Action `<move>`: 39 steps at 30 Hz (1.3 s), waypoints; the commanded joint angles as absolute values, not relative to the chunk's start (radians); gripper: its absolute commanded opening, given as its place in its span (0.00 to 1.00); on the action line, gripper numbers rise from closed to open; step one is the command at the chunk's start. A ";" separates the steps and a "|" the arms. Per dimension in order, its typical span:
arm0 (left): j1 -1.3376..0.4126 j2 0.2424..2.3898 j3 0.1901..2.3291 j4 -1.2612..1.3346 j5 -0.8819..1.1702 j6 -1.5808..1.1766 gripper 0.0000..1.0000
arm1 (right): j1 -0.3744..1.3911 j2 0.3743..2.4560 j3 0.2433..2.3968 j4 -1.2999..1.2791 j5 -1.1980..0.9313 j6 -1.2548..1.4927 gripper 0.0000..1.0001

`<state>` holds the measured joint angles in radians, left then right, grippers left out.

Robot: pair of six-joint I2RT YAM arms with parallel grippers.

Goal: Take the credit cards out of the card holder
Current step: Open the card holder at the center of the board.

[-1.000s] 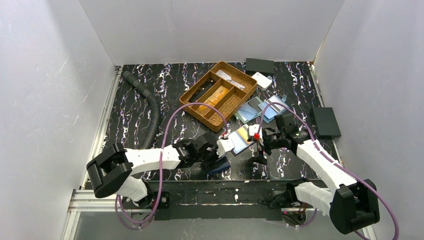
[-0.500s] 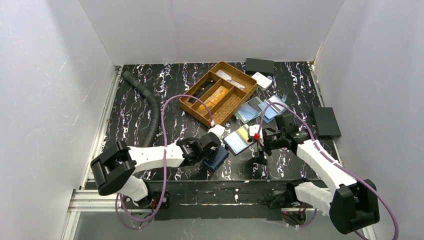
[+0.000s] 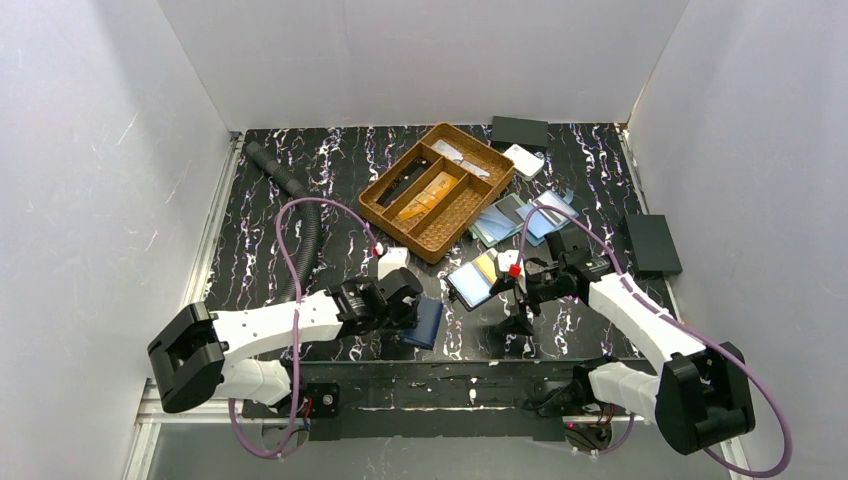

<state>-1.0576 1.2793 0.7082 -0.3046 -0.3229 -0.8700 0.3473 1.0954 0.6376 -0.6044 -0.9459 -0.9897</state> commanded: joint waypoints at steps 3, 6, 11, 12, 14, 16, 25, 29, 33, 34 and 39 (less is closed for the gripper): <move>-1.063 1.260 0.789 -0.463 -0.379 -0.907 0.42 | 0.368 1.140 0.673 -0.578 -1.093 -0.854 1.00; -1.090 1.289 0.824 -0.481 -0.406 -0.884 0.42 | 0.408 1.155 0.648 -0.395 -1.111 -0.599 0.98; -1.155 1.400 0.939 -0.617 -0.516 -0.896 0.42 | 0.481 1.216 0.612 -0.064 -1.031 -0.107 0.90; -1.163 1.418 0.954 -0.634 -0.536 -0.906 0.42 | 0.487 1.242 0.619 -0.037 -1.010 -0.059 0.89; -1.170 1.433 0.955 -0.637 -0.556 -0.926 0.42 | 0.495 1.304 0.645 -0.029 -0.963 0.011 0.83; -1.170 1.427 0.934 -0.610 -0.555 -0.936 0.42 | 0.502 1.387 0.678 -0.047 -0.960 0.030 0.76; -1.170 1.169 0.659 -0.238 -0.437 -0.784 0.43 | 0.598 1.512 0.766 0.044 -0.934 0.049 0.72; -1.169 1.064 0.561 -0.156 -0.445 -0.805 0.57 | 0.639 1.569 0.820 0.032 -0.911 0.052 0.69; -1.165 1.010 0.500 -0.101 -0.437 -0.834 0.63 | 0.660 1.632 0.869 0.004 -0.816 0.036 0.68; -1.163 1.000 0.489 -0.088 -0.429 -0.840 0.63 | 0.659 1.645 0.880 0.002 -0.802 0.031 0.68; -1.155 0.995 0.469 -0.046 -0.400 -0.831 0.56 | 0.664 1.707 0.927 -0.061 -0.729 0.003 0.69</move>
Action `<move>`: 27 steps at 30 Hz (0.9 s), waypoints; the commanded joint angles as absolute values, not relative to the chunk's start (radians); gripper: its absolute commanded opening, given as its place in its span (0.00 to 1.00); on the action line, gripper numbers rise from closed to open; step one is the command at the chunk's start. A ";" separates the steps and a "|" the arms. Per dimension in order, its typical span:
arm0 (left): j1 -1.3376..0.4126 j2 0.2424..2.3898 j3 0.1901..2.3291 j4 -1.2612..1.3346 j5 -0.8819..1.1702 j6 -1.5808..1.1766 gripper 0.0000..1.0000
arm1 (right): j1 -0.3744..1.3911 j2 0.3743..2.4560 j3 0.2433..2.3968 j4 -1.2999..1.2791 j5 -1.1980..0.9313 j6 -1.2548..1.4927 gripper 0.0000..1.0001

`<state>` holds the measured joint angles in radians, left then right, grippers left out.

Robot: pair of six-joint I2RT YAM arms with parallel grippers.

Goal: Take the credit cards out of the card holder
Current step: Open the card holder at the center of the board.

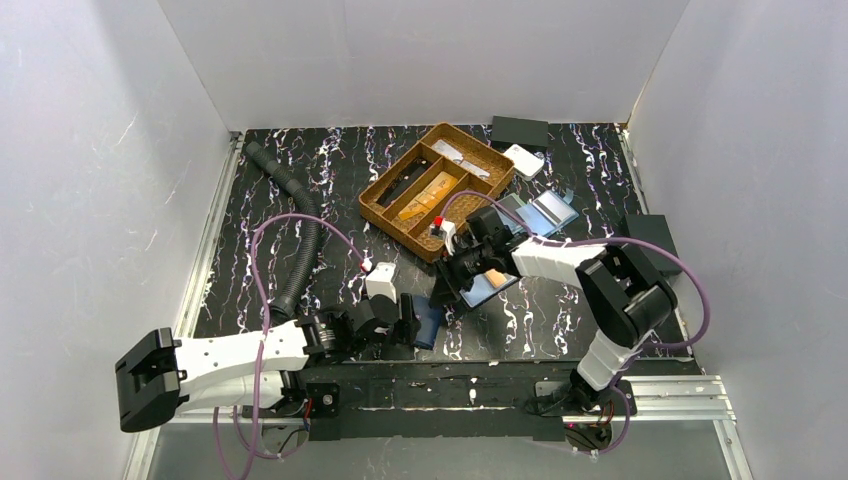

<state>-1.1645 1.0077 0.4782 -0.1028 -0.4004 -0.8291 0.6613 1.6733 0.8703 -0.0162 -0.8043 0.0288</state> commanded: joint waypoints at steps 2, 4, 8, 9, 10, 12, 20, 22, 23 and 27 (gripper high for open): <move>-1.154 1.013 0.481 -0.055 -0.400 -0.826 0.55 | 0.664 1.723 0.922 -0.065 -0.718 -0.025 0.69; -1.152 1.035 0.496 -0.070 -0.410 -0.827 0.55 | 0.667 1.742 0.919 -0.067 -0.727 -0.026 0.69; -1.151 1.080 0.534 -0.087 -0.428 -0.815 0.55 | 0.684 1.779 0.926 -0.082 -0.755 -0.037 0.69; -1.149 1.092 0.543 -0.093 -0.436 -0.815 0.55 | 0.688 1.784 0.926 -0.083 -0.769 -0.038 0.69; -1.148 1.102 0.549 -0.098 -0.440 -0.814 0.56 | 0.689 1.789 0.925 -0.083 -0.777 -0.038 0.69; -1.145 1.125 0.561 -0.105 -0.451 -0.816 0.56 | 0.690 1.795 0.925 -0.082 -0.792 -0.037 0.67; -1.131 1.208 0.602 -0.138 -0.514 -0.830 0.48 | 0.690 1.822 0.932 -0.084 -0.782 -0.036 0.32; -1.131 1.241 0.629 -0.171 -0.534 -0.850 0.48 | 0.690 1.822 0.935 -0.090 -0.780 -0.041 0.22; -1.131 1.250 0.637 -0.185 -0.546 -0.861 0.48 | 0.690 1.821 0.935 -0.092 -0.779 -0.042 0.17; -1.131 1.266 0.641 -0.149 -0.556 -0.825 0.49 | 0.689 1.816 0.939 -0.095 -0.794 -0.044 0.03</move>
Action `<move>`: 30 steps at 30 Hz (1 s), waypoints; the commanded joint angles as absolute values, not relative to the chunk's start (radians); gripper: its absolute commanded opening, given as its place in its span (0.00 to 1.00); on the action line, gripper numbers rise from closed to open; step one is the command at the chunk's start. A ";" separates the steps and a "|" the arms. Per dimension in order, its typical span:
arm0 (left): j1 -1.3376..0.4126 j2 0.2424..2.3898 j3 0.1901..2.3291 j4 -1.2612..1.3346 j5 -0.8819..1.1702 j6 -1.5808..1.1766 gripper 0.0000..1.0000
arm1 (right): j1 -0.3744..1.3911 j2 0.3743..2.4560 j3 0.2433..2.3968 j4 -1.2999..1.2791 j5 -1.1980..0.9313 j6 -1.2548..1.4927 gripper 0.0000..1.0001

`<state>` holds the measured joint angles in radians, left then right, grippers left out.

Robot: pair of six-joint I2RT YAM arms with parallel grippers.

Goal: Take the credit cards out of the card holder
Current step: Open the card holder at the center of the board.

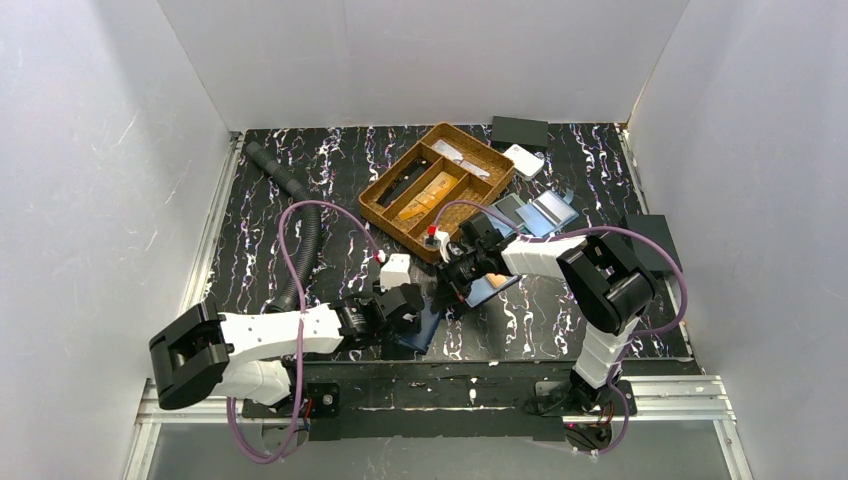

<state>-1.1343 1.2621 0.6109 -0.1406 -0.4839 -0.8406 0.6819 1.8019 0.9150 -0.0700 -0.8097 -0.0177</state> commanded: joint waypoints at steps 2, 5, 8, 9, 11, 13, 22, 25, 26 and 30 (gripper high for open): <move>-1.131 1.272 0.644 -0.128 -0.547 -0.781 0.48 | 0.689 1.820 0.942 -0.097 -0.818 -0.042 0.01; -1.131 1.295 0.668 -0.151 -0.555 -0.748 0.44 | 0.687 1.828 0.946 -0.097 -0.853 -0.034 0.01; -1.132 1.326 0.699 -0.189 -0.553 -0.747 0.39 | 0.684 1.832 0.948 -0.097 -0.858 -0.030 0.01; -1.133 1.335 0.707 -0.194 -0.546 -0.747 0.37 | 0.683 1.832 0.948 -0.097 -0.859 -0.028 0.01; -1.140 1.352 0.717 -0.195 -0.536 -0.751 0.36 | 0.677 1.835 0.948 -0.095 -0.863 -0.025 0.01; -1.149 1.377 0.732 -0.204 -0.534 -0.753 0.36 | 0.675 1.837 0.947 -0.094 -0.865 -0.022 0.01; -1.184 1.481 0.841 -0.407 -0.608 -0.843 0.36 | 0.663 1.844 0.949 -0.092 -0.872 -0.014 0.01; -1.193 1.502 0.864 -0.450 -0.620 -0.860 0.36 | 0.663 1.847 0.949 -0.094 -0.870 -0.014 0.01; -1.199 1.506 0.871 -0.464 -0.626 -0.866 0.36 | 0.661 1.847 0.949 -0.094 -0.870 -0.014 0.01; -1.210 1.527 0.897 -0.508 -0.638 -0.883 0.35 | 0.657 1.850 0.950 -0.095 -0.868 -0.014 0.01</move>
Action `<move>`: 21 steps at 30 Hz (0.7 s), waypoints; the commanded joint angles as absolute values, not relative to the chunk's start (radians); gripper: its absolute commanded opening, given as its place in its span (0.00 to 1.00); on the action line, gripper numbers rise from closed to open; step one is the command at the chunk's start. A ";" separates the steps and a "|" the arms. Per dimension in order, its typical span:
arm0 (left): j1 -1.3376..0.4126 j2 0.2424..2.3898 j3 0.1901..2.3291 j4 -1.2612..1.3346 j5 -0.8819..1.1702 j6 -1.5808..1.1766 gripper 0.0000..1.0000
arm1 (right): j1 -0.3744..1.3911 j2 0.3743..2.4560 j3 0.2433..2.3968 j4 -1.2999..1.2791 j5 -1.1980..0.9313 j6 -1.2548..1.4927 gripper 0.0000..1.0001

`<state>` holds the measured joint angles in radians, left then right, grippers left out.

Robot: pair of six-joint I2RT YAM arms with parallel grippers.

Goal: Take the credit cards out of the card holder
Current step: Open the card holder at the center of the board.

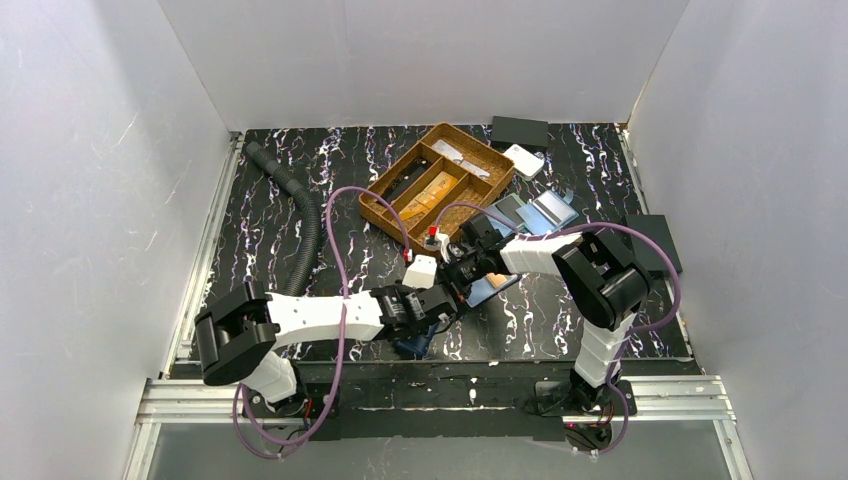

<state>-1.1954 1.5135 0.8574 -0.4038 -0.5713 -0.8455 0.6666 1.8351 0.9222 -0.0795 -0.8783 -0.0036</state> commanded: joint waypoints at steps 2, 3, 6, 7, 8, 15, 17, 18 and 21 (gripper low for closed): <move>-1.213 1.535 0.901 -0.516 -0.637 -0.893 0.33 | 0.656 1.852 0.951 -0.097 -0.868 -0.014 0.01; -1.213 1.539 0.902 -0.517 -0.636 -0.895 0.33 | 0.656 1.853 0.950 -0.097 -0.868 -0.014 0.01; -1.216 1.553 0.903 -0.527 -0.630 -0.908 0.30 | 0.654 1.852 0.950 -0.098 -0.870 -0.015 0.01; -1.215 1.559 0.902 -0.529 -0.629 -0.910 0.27 | 0.655 1.852 0.950 -0.098 -0.870 -0.015 0.01; -1.215 1.563 0.902 -0.535 -0.629 -0.913 0.24 | 0.655 1.851 0.951 -0.098 -0.871 -0.015 0.01; -1.215 1.517 0.876 -0.558 -0.655 -0.912 0.00 | 0.653 1.852 0.952 -0.102 -0.872 -0.020 0.01; -1.215 1.482 0.860 -0.550 -0.661 -0.895 0.00 | 0.653 1.852 0.954 -0.105 -0.870 -0.024 0.01; -1.215 1.460 0.849 -0.545 -0.668 -0.887 0.00 | 0.652 1.852 0.954 -0.107 -0.870 -0.026 0.01; -1.205 1.390 0.810 -0.531 -0.682 -0.871 0.00 | 0.648 1.846 0.958 -0.116 -0.866 -0.037 0.01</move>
